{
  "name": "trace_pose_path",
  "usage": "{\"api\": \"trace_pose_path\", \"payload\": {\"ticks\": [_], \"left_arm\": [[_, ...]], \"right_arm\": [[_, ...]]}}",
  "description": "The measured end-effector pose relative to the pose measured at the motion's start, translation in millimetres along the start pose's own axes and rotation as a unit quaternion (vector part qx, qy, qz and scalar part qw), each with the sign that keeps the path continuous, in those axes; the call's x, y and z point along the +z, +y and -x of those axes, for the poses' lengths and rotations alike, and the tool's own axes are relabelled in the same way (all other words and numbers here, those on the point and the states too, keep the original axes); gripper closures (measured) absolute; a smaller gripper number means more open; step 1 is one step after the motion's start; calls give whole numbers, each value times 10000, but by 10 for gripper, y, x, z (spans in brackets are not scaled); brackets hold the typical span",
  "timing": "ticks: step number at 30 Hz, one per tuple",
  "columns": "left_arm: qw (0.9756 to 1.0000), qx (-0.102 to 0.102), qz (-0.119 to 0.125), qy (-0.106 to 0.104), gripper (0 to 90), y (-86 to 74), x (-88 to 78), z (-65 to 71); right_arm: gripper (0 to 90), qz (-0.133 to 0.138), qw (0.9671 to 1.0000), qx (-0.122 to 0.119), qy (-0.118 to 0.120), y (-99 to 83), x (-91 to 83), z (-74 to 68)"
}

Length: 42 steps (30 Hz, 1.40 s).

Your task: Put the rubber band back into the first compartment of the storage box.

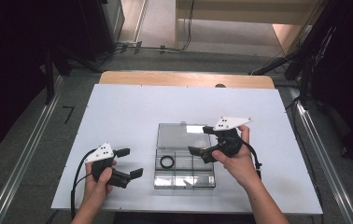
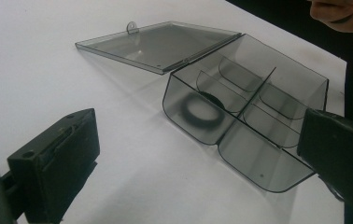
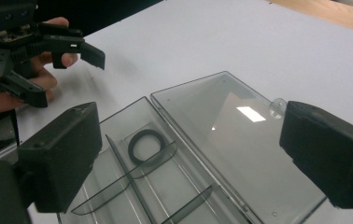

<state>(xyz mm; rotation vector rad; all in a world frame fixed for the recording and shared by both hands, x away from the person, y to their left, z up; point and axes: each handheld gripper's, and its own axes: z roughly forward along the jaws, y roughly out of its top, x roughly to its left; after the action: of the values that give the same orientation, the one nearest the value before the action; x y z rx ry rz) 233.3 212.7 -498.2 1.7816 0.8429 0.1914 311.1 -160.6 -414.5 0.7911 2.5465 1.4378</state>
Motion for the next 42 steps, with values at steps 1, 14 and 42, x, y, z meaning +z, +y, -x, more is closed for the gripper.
{"api": "trace_pose_path", "payload": {"ticks": [1,14,42], "left_arm": [[10000,-11,20,1,0,1,-1,1],[10000,-15,58,-21,0,2,-8,1],[9999,1,100,1,0,19,-14,31]], "right_arm": [[16,31,10000,10,-8,-1,-16,19],[0,246,9991,282,-217,-36,-164,228],[0,367,9952,812,-397,-247,-169,600]]}}
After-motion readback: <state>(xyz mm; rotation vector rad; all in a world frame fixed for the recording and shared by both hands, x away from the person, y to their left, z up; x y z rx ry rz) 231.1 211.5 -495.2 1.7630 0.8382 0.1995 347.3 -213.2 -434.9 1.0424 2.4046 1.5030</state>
